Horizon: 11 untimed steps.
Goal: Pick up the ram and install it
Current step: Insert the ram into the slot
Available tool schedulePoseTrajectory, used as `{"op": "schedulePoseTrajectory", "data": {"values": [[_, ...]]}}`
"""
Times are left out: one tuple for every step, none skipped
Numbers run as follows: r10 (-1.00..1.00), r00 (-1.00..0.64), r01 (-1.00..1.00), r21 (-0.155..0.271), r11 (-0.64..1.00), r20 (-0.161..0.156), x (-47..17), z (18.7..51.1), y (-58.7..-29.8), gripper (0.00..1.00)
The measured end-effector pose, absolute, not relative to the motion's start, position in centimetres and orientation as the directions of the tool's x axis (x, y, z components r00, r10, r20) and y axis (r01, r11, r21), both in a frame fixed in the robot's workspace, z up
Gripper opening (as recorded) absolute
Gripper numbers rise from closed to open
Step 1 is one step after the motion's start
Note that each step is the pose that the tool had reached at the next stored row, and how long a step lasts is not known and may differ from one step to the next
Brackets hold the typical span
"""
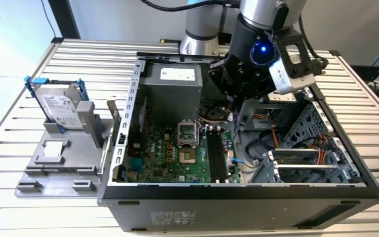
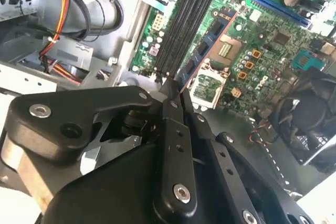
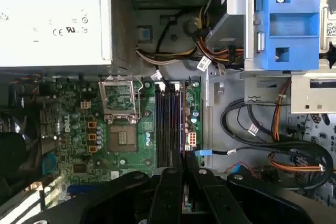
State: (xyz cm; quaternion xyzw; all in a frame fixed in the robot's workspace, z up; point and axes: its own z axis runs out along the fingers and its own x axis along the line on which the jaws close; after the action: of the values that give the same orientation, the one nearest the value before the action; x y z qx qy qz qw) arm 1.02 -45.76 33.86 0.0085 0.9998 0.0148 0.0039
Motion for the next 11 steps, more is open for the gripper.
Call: {"op": "schedulePoseTrajectory", "data": {"values": [[0.010, -1.000, 0.010, 0.026, 1.000, 0.007, 1.0, 32.6, -45.8, 0.00], [0.028, -1.000, 0.029, 0.026, 0.999, 0.008, 1.0, 32.0, -45.8, 0.00], [0.079, -0.997, 0.079, 0.026, 0.997, 0.008, 1.0, 31.1, -45.9, 0.00], [0.084, -0.996, 0.084, 0.026, 0.996, 0.008, 1.2, 30.6, -45.9, 0.00], [0.084, -0.996, 0.084, 0.026, 0.996, 0.008, 1.2, 30.0, -45.9, 0.00], [0.084, -0.996, 0.084, 0.026, 0.996, 0.008, 1.2, 29.0, -46.4, 0.00], [0.084, -0.996, 0.084, 0.026, 0.996, 0.008, 1.2, 28.3, -46.4, 0.00], [0.083, -0.997, 0.083, 0.025, 0.996, 0.008, 1.2, 27.7, -46.4, 0.00], [0.083, -0.997, 0.083, 0.025, 0.996, 0.008, 1.2, 27.7, -46.4, 0.00], [0.083, -0.997, 0.083, 0.025, 0.996, 0.008, 1.2, 27.7, -46.4, 0.00], [0.083, -0.997, 0.083, 0.026, 0.996, 0.008, 1.2, 27.6, -46.5, 0.00]]}}
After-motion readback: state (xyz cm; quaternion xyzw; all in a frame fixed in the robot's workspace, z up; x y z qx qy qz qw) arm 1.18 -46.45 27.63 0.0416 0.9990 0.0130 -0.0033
